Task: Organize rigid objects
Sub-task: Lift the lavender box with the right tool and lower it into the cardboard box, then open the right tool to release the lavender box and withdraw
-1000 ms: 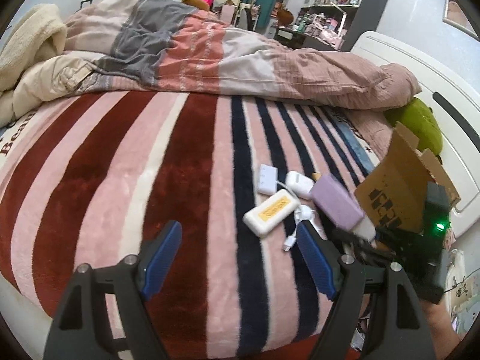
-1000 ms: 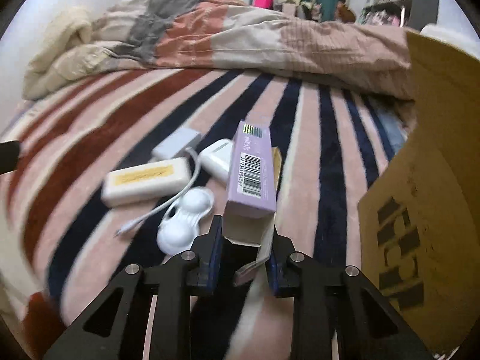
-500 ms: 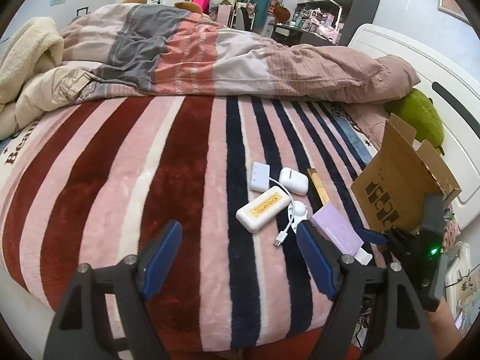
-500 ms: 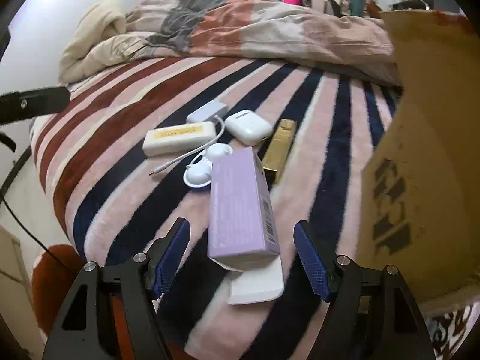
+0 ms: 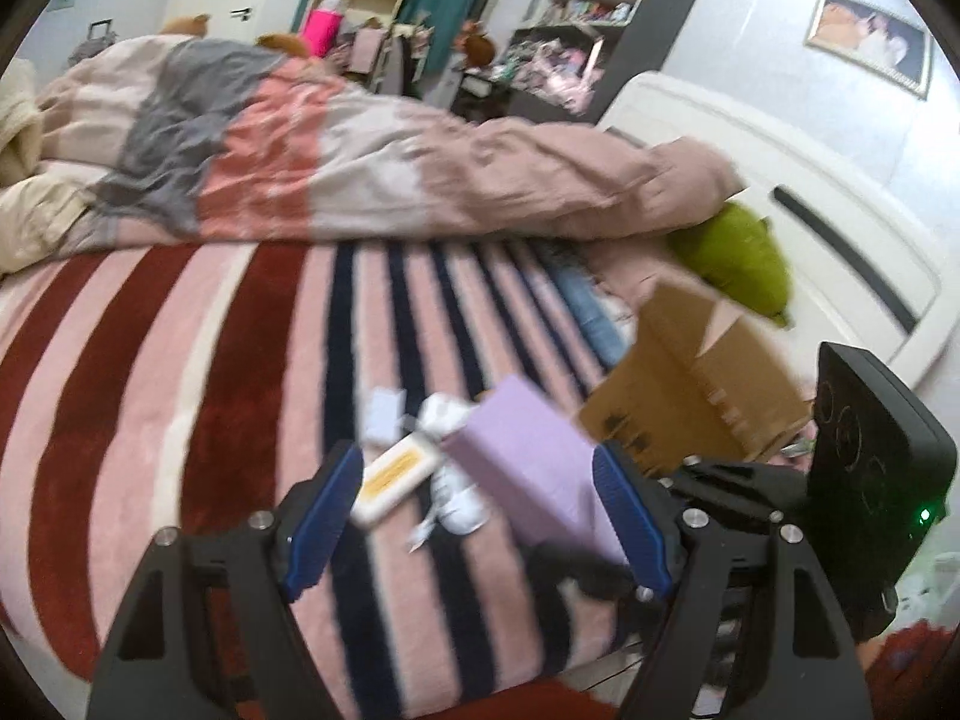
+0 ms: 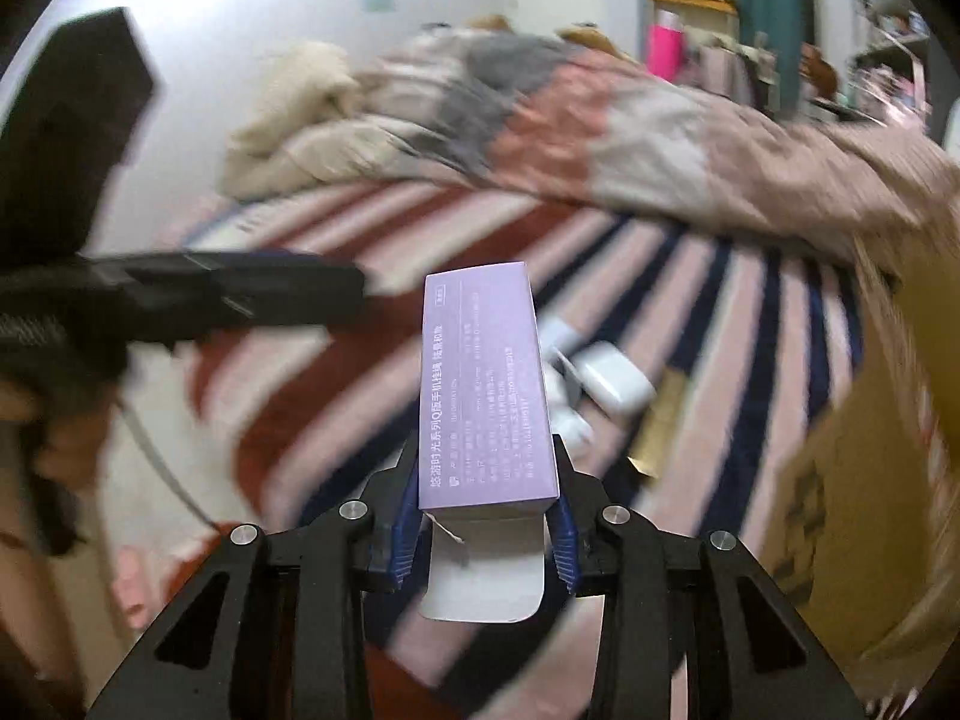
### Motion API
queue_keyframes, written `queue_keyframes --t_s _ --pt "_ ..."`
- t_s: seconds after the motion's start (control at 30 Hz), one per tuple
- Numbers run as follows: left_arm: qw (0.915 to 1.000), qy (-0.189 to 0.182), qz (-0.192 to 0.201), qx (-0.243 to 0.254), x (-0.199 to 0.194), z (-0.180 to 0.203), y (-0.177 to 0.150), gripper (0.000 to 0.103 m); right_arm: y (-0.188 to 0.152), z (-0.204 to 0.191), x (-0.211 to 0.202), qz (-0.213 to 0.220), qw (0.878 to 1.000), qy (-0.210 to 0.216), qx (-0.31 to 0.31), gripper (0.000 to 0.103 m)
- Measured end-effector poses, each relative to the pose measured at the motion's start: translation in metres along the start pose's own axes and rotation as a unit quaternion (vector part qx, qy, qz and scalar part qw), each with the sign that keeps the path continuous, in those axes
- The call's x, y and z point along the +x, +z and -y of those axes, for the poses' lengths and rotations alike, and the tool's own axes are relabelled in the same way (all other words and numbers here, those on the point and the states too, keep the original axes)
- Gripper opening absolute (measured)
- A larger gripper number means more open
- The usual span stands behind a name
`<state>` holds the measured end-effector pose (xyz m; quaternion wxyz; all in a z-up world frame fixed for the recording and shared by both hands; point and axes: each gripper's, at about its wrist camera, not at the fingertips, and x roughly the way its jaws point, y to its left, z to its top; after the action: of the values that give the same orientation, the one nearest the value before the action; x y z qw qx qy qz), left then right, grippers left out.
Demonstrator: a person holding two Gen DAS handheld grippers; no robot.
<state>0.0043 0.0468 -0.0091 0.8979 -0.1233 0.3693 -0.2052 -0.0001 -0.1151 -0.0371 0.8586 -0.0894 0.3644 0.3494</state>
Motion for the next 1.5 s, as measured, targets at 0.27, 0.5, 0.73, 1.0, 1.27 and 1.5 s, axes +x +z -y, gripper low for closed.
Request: queue_keyframes --t_s 0.27,0.5,0.73,1.0,1.27,1.5 --pt "0.9968 -0.075 -0.001 0.027 0.017 0.054 0.061 0.048 0.035 0.021 -0.049 0.029 0.999 0.032 0.003 0.032" --pt "0.9869 -0.133 -0.057 0.072 0.084 0.137 0.096 0.057 0.019 0.096 -0.099 0.05 0.996 0.002 0.069 0.032" --pt "0.9737 -0.169 -0.121 0.094 0.151 0.2 0.103 0.048 -0.007 0.164 -0.131 0.057 0.989 -0.017 0.135 0.032" --pt "0.9709 -0.142 -0.158 0.11 0.18 0.213 0.095 0.051 -0.021 0.191 -0.125 0.009 0.987 -0.032 0.157 0.033" --pt "0.977 -0.093 -0.129 0.142 0.147 0.198 0.091 0.071 -0.022 0.175 -0.125 -0.01 0.988 -0.1 0.118 0.058" --pt "0.9861 -0.026 -0.079 0.143 0.081 0.148 0.086 0.073 -0.009 0.123 -0.129 0.039 0.991 -0.107 0.07 0.058"
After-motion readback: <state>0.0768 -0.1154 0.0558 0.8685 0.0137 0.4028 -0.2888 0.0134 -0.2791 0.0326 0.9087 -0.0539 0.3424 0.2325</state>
